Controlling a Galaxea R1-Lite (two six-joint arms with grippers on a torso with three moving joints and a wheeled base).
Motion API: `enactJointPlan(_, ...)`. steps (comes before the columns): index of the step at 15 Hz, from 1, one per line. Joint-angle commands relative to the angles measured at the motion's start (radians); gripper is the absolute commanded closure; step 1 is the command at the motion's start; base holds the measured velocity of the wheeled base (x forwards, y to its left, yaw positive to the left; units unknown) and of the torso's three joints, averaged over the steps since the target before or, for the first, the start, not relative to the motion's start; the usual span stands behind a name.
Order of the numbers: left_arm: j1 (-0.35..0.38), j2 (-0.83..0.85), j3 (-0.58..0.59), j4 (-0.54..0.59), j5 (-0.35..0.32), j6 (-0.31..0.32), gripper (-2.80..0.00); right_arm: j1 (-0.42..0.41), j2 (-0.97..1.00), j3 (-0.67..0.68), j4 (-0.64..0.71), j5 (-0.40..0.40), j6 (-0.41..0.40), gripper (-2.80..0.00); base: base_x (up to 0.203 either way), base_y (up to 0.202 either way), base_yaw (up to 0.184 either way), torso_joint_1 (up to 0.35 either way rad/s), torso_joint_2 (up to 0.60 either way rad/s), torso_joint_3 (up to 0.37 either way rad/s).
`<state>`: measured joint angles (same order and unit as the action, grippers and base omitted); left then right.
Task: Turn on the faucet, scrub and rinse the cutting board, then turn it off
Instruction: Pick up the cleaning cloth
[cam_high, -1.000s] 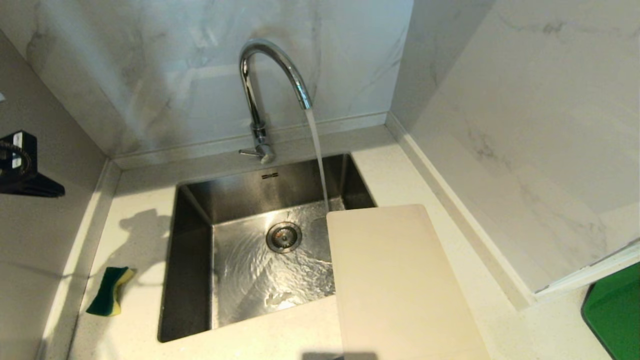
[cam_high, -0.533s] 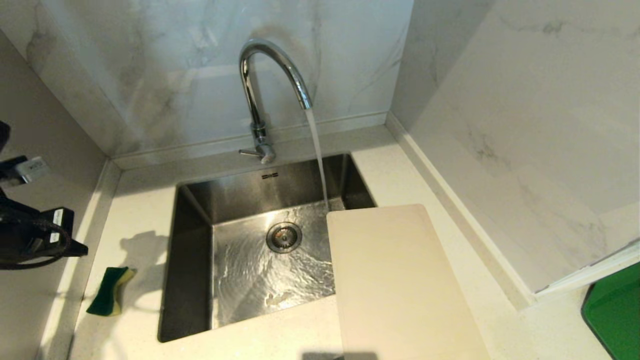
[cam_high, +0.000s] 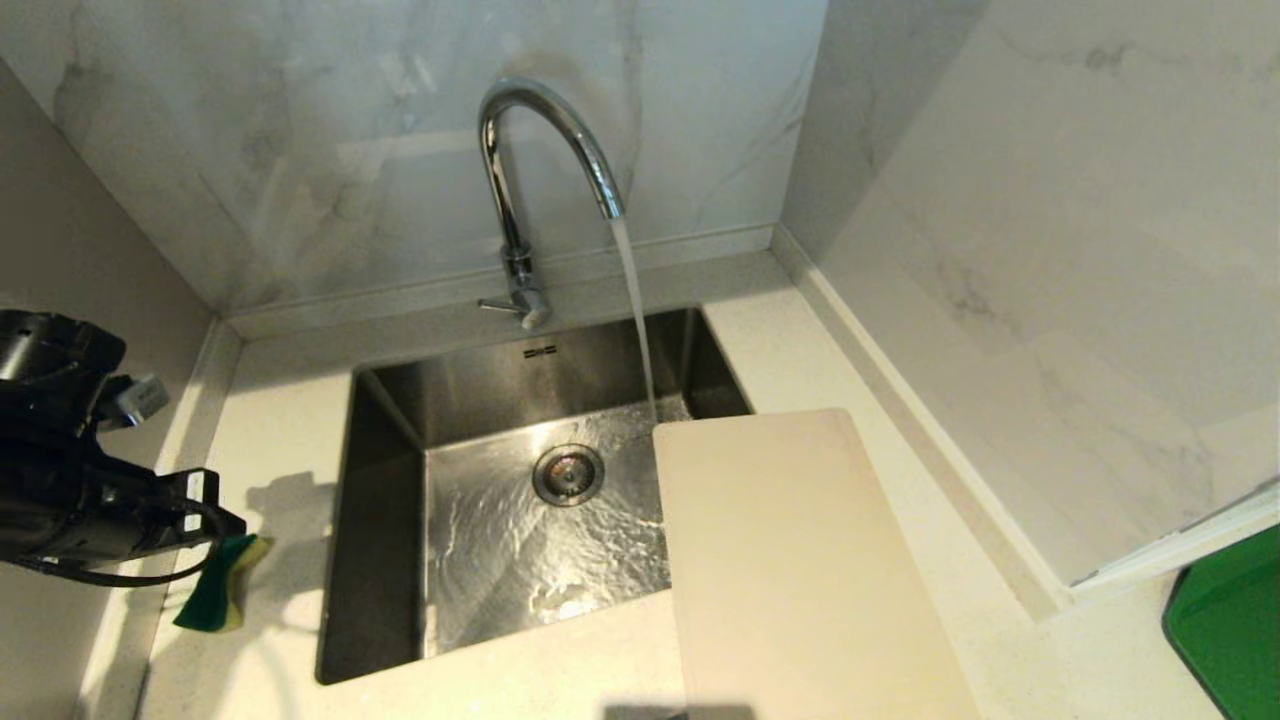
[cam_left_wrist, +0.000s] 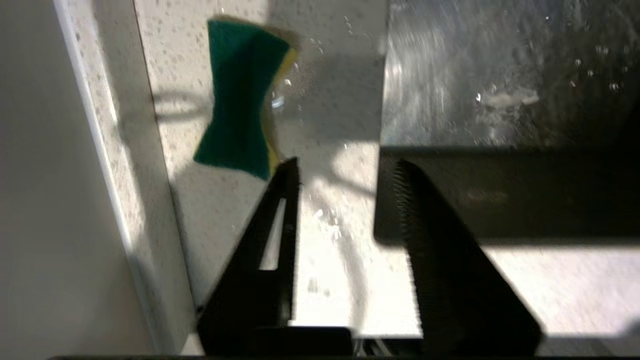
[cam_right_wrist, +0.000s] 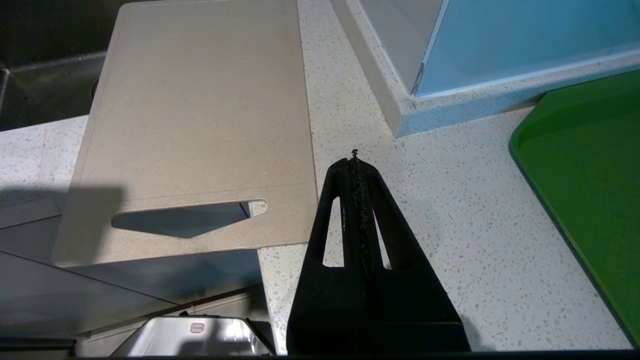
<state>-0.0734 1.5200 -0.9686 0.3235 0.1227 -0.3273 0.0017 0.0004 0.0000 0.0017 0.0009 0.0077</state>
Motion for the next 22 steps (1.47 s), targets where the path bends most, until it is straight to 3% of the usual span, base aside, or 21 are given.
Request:
enactJointPlan(1,0.004,0.063,0.042,-0.049,0.013,0.005,-2.8,0.0,0.0,0.0,0.001,0.001,0.0,0.0,0.0,0.0,0.0,0.0,0.0,0.0)
enactJointPlan(4,0.022,0.105,0.05,-0.058,0.007,0.022,-2.8,0.0,0.0,0.0,0.0,0.001,0.0,0.0,0.0,0.0,0.0,0.0,0.0,0.0)
enactJointPlan(7,0.091,0.167,0.06,-0.124,0.004,0.053,-2.8,0.0,0.0,0.0,0.0,0.001,0.0,0.0,0.0,0.0,0.0,0.0,0.0,0.0)
enactJointPlan(10,0.137,0.2,0.061,-0.161,-0.047,0.086,-2.8,0.0,0.0,0.0,0.0,0.001,0.0,0.0,0.0,0.0,0.0,0.0,0.0,0.0)
enactJointPlan(15,0.177,0.248,0.056,-0.212,-0.056,0.12,-2.8,0.0,0.0,0.0,0.0,0.001,0.0,0.0,0.0,0.0,0.0,0.0,0.0,0.0)
enactJointPlan(17,0.211,0.273,0.059,-0.239,-0.109,0.134,-2.8,0.0,0.0,0.0,0.0,0.001,0.0,0.0,0.0,0.0,0.0,0.0,0.0,0.0)
enactJointPlan(22,0.233,0.301,0.057,-0.241,-0.15,0.139,-2.8,0.0,0.0,0.0,0.0,0.001,0.0,0.0,0.0,0.0,0.0,0.0,0.0,0.0)
